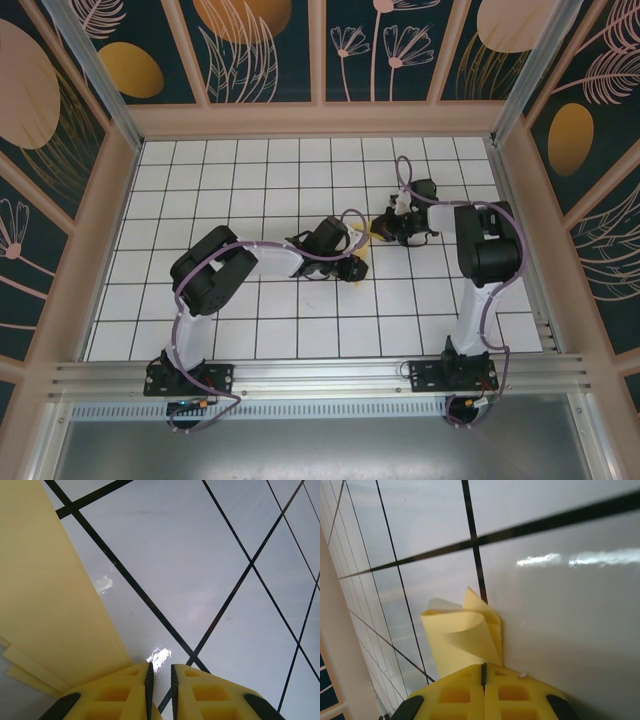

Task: Fold a paper plane with a square sheet of paper (fold left side to right side)
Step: Fold the wing for the fifth time at the center of the table.

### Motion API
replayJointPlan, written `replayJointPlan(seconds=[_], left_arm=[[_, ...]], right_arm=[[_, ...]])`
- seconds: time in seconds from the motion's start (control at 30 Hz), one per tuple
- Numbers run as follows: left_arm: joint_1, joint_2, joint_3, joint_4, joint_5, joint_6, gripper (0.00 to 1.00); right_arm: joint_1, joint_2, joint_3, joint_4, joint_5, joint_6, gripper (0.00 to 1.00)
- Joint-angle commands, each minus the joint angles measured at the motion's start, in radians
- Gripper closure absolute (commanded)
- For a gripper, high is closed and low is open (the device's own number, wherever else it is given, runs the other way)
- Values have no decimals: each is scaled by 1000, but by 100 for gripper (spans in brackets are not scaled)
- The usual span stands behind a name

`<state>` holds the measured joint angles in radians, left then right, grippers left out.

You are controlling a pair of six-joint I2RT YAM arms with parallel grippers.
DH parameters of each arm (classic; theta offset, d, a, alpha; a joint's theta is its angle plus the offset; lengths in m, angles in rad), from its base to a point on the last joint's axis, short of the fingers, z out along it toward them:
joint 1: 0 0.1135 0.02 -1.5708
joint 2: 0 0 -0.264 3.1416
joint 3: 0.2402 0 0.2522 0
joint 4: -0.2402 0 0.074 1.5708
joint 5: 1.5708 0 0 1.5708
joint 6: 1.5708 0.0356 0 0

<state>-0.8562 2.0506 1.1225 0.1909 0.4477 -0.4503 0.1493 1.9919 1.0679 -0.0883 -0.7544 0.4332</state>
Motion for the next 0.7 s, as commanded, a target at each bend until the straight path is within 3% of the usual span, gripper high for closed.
replayJointPlan(seconds=[0.0,0.3,0.53,0.67], left_arm=[[-2,14,-50,-140,-17,-8,79],[-3,5,-58,-125,-16,-18,79],[-4,-6,-58,-113,-17,-25,79],[-4,-14,-56,-110,-21,-28,79]], right_arm=[[-40,54,80,46,126,-37,99],[-50,98,177,0,142,-48,99],[-53,-140,107,-38,185,-68,96],[1,-225,-10,-15,155,-35,95]])
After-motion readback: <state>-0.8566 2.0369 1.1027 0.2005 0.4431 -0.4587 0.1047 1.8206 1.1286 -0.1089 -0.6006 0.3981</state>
